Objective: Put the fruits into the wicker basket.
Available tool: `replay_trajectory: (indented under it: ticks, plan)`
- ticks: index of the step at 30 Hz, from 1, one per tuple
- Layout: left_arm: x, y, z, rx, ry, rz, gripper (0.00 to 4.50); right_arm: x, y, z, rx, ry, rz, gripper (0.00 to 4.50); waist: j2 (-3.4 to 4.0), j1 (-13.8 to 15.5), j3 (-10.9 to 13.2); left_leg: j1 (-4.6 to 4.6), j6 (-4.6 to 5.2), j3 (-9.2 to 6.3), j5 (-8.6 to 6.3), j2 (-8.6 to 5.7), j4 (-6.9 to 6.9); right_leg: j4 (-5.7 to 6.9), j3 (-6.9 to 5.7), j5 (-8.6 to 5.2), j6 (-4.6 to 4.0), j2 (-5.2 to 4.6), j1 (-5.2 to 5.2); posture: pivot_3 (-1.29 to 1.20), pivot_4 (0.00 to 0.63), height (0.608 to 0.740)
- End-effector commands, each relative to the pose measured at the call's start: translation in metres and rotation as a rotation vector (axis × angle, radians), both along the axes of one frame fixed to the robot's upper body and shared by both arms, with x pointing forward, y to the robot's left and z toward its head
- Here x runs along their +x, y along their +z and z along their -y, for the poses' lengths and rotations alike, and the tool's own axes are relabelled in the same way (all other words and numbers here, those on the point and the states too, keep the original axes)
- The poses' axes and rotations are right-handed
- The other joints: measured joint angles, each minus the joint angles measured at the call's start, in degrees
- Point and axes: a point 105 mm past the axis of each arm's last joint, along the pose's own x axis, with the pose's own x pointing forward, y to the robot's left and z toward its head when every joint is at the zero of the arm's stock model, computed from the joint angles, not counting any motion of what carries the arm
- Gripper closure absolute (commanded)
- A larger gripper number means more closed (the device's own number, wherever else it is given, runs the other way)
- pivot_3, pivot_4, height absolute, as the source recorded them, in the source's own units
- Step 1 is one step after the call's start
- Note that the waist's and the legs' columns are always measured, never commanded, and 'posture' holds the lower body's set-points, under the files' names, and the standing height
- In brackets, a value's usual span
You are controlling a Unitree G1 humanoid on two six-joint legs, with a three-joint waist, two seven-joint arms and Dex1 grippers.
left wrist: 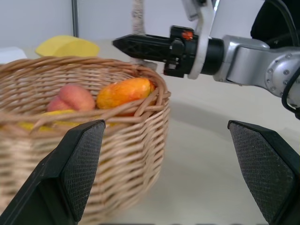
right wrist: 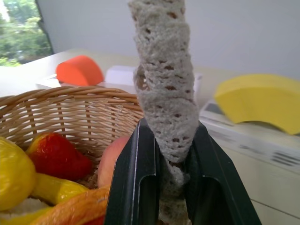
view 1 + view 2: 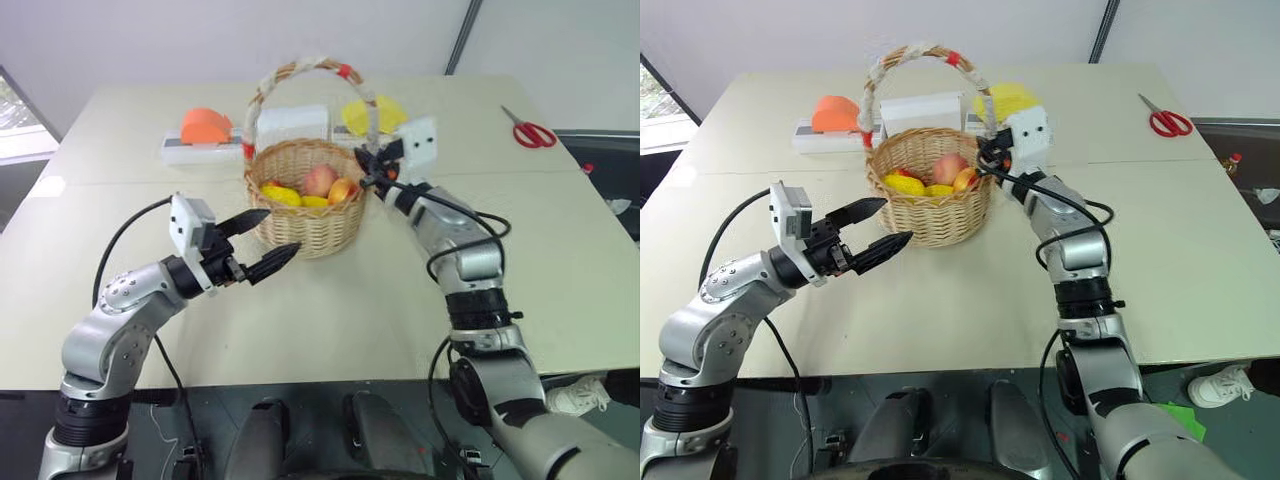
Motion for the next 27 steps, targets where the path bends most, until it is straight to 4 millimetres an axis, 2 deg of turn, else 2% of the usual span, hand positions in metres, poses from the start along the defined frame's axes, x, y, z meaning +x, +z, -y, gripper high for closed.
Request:
replay_trajectory:
  ticks: [1, 3, 4, 6, 10, 12, 17, 19, 21, 24, 27]
  plan:
    - [-0.002, 0.010, 0.008, -0.006, -0.042, 0.053, 0.00, -0.017, 0.045, 0.046, 0.031, -0.140, 0.166, 4.38, 0.00, 0.32, 0.00, -0.04, 0.00, 0.00, 0.00, -0.02, 0.00, -0.04, 0.00, 0.00, 0.00, -0.03, 0.00, 0.00, 0.150, 0.740]
    - [0.000, 0.010, 0.011, -0.006, -0.062, 0.051, 0.00, -0.023, 0.048, 0.079, 0.014, -0.251, 0.179, 4.38, 0.00, 0.35, 0.00, -0.04, 0.00, 0.04, 0.00, -0.04, 0.00, -0.09, 0.01, 0.01, 0.01, -0.04, 0.00, 0.00, 0.150, 0.740]
    - [0.002, 0.010, 0.013, -0.006, -0.077, 0.049, 0.00, -0.027, 0.049, 0.106, 0.001, -0.342, 0.183, 4.38, 0.00, 0.50, 0.00, -0.04, 0.00, 0.05, 0.00, -0.05, 0.00, -0.09, 0.01, 0.01, 0.01, -0.04, 0.00, 0.00, 0.150, 0.740]
    - [0.006, 0.009, 0.017, -0.003, -0.094, 0.048, 0.00, -0.033, 0.046, 0.143, -0.008, -0.474, 0.170, 4.38, 0.00, 0.92, 0.00, -0.03, 0.00, 0.05, 0.00, -0.06, -0.01, -0.12, 0.00, 0.00, 0.01, 0.00, 0.01, 0.00, 0.150, 0.740]
    - [0.015, 0.009, 0.022, -0.005, -0.107, 0.054, 0.00, -0.035, 0.031, 0.182, 0.023, -0.634, 0.116, 4.38, 0.00, 0.46, 0.00, 0.04, 0.01, 0.19, 0.00, -0.08, -0.01, -0.12, 0.07, 0.00, 0.01, 0.09, 0.01, 0.00, 0.150, 0.740]
    - [0.017, 0.010, 0.025, -0.006, -0.116, 0.059, 0.00, -0.034, 0.024, 0.189, 0.035, -0.662, 0.107, 4.38, 0.00, -0.12, 0.00, 0.08, 0.01, 0.25, 0.00, -0.07, -0.02, -0.08, 0.08, 0.00, 0.01, 0.12, 0.03, 0.00, 0.150, 0.740]
    - [0.021, 0.008, 0.026, -0.004, -0.123, 0.060, 0.00, -0.040, 0.024, 0.195, 0.058, -0.688, 0.124, 1.94, 0.07, -0.54, 0.02, 0.12, 0.02, 0.32, 0.00, -0.02, -0.04, 0.00, 0.15, 0.00, 0.01, 0.17, 0.01, 0.00, 0.150, 0.740]
    - [0.023, 0.007, 0.024, -0.001, -0.115, 0.057, 0.00, -0.048, 0.029, 0.204, 0.040, -0.732, 0.137, 0.84, 0.07, -0.33, 0.02, 0.11, 0.02, 0.31, 0.00, -0.02, -0.02, 0.00, 0.13, 0.00, 0.01, 0.18, 0.02, 0.00, 0.150, 0.740]
    - [0.026, 0.005, 0.023, -0.004, -0.098, 0.052, 0.00, -0.057, 0.033, 0.210, 0.026, -0.759, 0.148, 0.02, 0.07, -0.12, 0.02, 0.11, 0.02, 0.29, 0.00, -0.02, -0.01, 0.00, 0.13, 0.00, 0.01, 0.16, 0.04, 0.00, 0.150, 0.740]
    - [0.033, -0.001, 0.015, -0.018, -0.041, 0.029, 0.00, -0.076, 0.039, 0.217, 0.001, -0.759, 0.162, 0.02, 0.06, 0.26, 0.02, 0.07, 0.02, 0.25, 0.00, -0.04, -0.01, -0.02, 0.13, -0.01, 0.03, 0.06, 0.05, 0.00, 0.150, 0.740]
    - [0.040, -0.014, 0.002, -0.003, 0.037, 0.000, 0.00, -0.096, 0.033, 0.213, -0.023, -0.665, 0.147, 0.02, 0.07, 0.77, 0.01, 0.07, 0.05, 0.18, -0.01, -0.04, -0.02, -0.08, 0.13, -0.02, 0.04, 0.07, 0.08, 0.00, 0.150, 0.740]
